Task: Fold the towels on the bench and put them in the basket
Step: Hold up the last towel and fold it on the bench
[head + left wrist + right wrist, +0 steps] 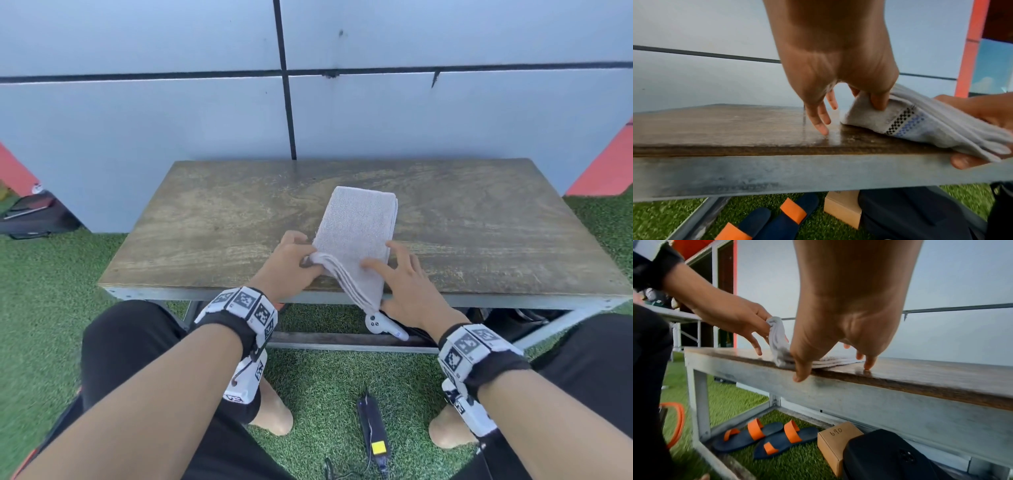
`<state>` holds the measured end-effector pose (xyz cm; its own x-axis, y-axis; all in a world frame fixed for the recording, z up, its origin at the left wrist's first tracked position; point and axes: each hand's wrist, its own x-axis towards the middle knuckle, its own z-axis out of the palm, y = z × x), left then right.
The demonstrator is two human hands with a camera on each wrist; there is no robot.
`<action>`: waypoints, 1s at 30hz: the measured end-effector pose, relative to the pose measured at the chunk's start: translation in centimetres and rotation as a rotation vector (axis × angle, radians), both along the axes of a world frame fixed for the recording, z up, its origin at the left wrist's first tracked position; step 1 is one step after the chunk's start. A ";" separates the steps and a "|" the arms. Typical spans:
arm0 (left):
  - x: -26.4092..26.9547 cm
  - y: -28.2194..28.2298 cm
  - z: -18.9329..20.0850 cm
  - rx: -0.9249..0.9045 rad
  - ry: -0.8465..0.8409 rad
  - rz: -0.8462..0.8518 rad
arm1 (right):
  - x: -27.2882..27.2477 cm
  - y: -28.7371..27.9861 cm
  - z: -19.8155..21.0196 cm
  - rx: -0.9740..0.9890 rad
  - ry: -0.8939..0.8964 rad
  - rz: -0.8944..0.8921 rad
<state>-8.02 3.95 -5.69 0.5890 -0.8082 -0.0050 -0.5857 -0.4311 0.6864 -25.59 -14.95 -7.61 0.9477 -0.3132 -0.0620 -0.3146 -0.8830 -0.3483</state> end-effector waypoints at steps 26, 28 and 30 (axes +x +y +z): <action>2.6 -6.2 -1.1 0.023 -0.039 0.479 | 7.7 -2.3 0.1 0.376 -0.173 -0.381; 2.6 -6.8 -1.7 0.116 -0.091 0.491 | 8.0 -2.4 -0.3 0.310 -0.123 -0.391; 2.6 -7.1 -2.3 0.177 -0.149 0.512 | 8.3 -2.4 -0.6 0.240 -0.086 -0.382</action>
<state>-5.42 -3.12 -8.01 0.9105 -0.4134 -0.0015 -0.3566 -0.7871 0.5033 -17.29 -17.36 -8.19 0.7717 -0.6278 -0.1014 -0.5631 -0.6005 -0.5677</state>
